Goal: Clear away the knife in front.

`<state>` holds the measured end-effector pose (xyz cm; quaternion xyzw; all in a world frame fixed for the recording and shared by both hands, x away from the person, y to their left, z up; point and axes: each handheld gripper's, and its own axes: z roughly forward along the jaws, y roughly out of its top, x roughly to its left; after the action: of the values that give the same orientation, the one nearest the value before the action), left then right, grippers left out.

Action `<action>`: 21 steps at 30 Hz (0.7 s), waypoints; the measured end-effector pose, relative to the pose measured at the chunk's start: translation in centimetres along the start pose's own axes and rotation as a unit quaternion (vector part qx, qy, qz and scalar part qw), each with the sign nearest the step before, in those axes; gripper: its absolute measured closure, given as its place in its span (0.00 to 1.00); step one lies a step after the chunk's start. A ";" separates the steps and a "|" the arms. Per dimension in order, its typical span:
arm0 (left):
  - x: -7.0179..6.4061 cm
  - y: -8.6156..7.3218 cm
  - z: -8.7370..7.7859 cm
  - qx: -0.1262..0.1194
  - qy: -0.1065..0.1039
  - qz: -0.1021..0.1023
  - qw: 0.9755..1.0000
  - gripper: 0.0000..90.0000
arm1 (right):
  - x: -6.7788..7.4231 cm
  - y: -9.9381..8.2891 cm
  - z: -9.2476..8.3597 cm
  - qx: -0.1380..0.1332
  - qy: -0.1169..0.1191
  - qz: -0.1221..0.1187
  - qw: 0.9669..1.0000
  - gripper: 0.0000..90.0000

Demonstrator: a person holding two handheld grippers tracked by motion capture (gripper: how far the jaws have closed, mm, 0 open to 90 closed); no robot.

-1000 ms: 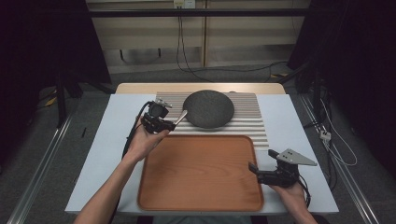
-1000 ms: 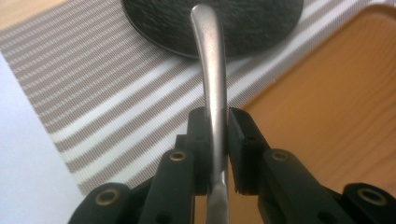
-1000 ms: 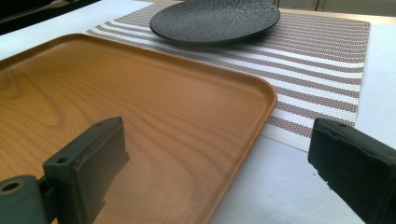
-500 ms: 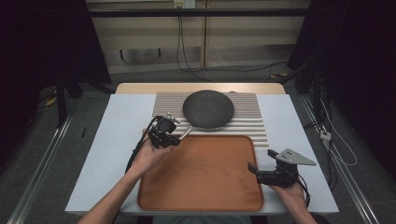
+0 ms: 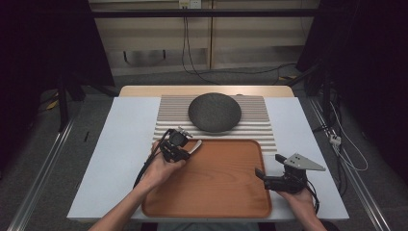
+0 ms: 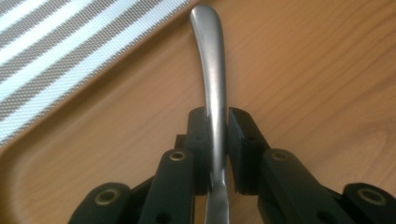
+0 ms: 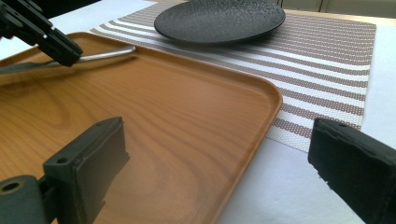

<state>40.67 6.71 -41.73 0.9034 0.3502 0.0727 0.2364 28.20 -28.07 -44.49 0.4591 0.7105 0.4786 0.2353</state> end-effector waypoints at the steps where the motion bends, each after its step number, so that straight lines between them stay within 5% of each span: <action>1: -0.2 0.0 0.2 0.002 0.002 -0.002 1.000 0.89 | 0.0 0.0 0.0 0.000 0.000 -0.001 1.000 0.05; 8: -0.7 -0.3 0.7 0.008 0.000 -0.002 1.000 0.89 | 0.0 0.0 0.0 0.001 0.000 0.000 1.000 0.05; 17: -1.1 -1.5 0.0 0.012 -0.003 -0.026 1.000 0.89 | 0.0 0.0 0.1 0.002 0.000 0.000 1.000 0.05; 21: -1.2 -2.4 -0.3 -0.002 -0.001 -0.031 1.000 0.89 | 0.1 0.0 0.1 0.003 0.000 -0.002 1.000 0.05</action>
<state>38.31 7.56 -42.58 0.8918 0.3778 0.0648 0.2405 28.22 -27.99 -44.55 0.4587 0.7125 0.4760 0.2352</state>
